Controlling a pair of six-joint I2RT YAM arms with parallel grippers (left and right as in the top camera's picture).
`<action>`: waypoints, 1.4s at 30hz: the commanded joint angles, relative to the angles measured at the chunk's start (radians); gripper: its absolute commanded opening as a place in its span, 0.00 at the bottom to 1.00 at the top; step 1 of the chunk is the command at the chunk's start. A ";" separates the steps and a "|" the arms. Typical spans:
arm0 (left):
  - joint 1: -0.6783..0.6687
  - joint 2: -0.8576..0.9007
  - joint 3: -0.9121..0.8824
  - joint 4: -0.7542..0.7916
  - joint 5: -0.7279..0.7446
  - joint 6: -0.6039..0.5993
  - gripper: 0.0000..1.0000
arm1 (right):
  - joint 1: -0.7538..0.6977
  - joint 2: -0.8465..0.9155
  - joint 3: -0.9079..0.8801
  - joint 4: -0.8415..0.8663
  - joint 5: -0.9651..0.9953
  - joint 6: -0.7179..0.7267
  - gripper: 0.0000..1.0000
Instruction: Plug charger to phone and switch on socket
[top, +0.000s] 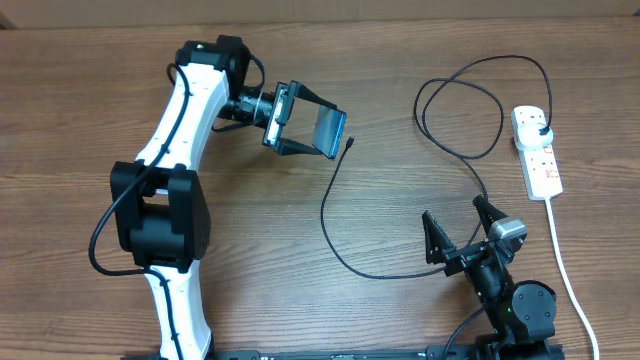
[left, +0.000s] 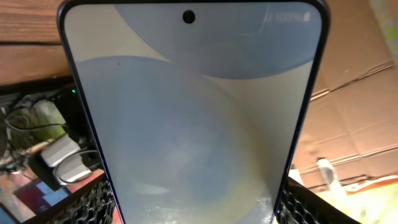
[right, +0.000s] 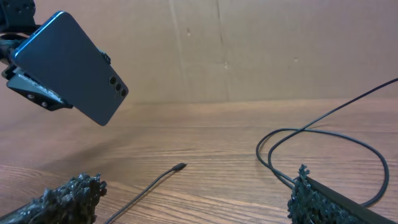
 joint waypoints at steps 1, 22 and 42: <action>0.018 0.001 0.031 -0.004 0.076 -0.050 0.61 | -0.005 -0.011 -0.011 0.006 0.001 0.002 1.00; 0.038 0.001 0.031 -0.003 0.084 -0.058 0.61 | -0.005 -0.011 -0.011 0.006 0.001 0.002 1.00; 0.036 0.001 0.031 -0.003 0.021 -0.058 0.61 | -0.005 -0.011 -0.011 0.006 0.001 0.002 1.00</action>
